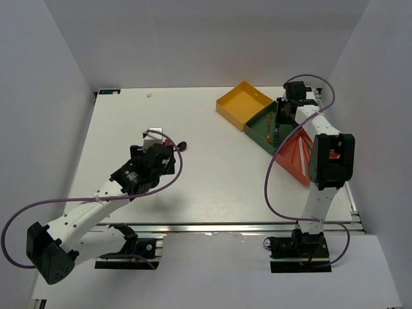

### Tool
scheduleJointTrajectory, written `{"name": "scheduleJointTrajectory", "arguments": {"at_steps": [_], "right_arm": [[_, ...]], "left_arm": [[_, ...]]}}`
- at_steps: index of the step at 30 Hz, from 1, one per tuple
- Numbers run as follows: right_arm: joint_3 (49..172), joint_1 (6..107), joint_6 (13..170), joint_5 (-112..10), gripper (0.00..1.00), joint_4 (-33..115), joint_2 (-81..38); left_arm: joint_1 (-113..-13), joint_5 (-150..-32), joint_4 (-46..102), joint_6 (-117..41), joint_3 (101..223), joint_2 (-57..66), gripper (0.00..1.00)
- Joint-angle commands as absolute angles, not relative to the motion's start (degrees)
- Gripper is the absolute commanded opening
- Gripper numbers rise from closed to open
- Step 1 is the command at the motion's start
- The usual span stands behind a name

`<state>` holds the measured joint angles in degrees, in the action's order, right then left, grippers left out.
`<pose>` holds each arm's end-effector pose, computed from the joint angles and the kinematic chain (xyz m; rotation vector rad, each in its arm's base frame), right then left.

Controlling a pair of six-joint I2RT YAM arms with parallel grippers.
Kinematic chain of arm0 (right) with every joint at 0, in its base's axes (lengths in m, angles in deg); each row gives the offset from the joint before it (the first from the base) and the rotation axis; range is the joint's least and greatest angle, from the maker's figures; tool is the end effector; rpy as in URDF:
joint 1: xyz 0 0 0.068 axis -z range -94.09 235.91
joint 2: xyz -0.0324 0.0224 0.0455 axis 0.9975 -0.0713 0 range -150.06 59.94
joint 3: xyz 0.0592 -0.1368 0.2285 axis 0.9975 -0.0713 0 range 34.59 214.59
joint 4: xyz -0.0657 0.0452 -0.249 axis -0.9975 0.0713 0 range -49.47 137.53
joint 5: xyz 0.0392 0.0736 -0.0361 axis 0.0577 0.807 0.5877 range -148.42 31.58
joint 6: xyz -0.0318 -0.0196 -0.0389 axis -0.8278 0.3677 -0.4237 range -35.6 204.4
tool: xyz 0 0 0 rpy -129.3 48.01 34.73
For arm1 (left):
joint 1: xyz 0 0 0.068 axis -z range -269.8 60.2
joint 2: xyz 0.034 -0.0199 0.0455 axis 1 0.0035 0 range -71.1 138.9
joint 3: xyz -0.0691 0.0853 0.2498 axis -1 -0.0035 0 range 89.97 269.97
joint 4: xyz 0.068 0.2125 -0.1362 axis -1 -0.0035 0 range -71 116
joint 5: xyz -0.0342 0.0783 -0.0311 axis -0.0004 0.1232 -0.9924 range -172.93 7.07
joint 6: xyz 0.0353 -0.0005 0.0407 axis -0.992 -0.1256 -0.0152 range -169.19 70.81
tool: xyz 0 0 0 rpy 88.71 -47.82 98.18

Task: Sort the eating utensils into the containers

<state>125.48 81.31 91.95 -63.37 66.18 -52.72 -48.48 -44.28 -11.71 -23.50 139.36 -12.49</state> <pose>0.4444 0.0327 0.2413 0.1019 2.3924 -0.0042 0.1674 -0.1177 0.2845 -0.0025 2.1826 0.1611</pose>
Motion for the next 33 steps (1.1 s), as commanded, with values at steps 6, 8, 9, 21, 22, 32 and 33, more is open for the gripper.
{"name": "scheduleJointTrajectory", "arguments": {"at_steps": [6, 8, 9, 21, 22, 32, 33], "right_arm": [[130.9, 81.3, 92.3, -64.6, 0.68, 67.6, -51.5], [131.2, 81.3, 92.9, -64.4, 0.7, 68.4, -50.3], [131.0, 81.3, 93.2, -63.7, 0.7, 69.3, -49.5], [102.0, 74.8, 103.1, -41.0, 0.89, 52.1, -20.8], [96.5, 74.8, 104.2, -39.1, 0.89, 48.2, -17.4], [83.8, 74.5, 103.9, -31.3, 0.89, 43.7, -9.8], [83.7, 74.5, 103.5, -31.3, 0.89, 44.2, -9.8]], "left_arm": [[-49.3, -44.3, -10.7, -23.2, 139.6, -12.7, 0.98], [-49.7, -44.5, -10.7, -22.7, 139.7, -12.4, 0.98], [-49.9, -45.0, -10.7, -22.4, 140.0, -12.2, 0.98], [-67.5, -65.0, -7.3, -18.2, 150.3, 5.9, 0.98], [-70.0, -69.9, -6.6, -20.3, 152.6, 7.6, 0.98], [-71.4, -76.5, -6.3, -29.7, 165.2, 24.8, 0.81], [-71.3, -77.5, -5.6, -30.4, 164.9, 25.0, 0.79]]}}
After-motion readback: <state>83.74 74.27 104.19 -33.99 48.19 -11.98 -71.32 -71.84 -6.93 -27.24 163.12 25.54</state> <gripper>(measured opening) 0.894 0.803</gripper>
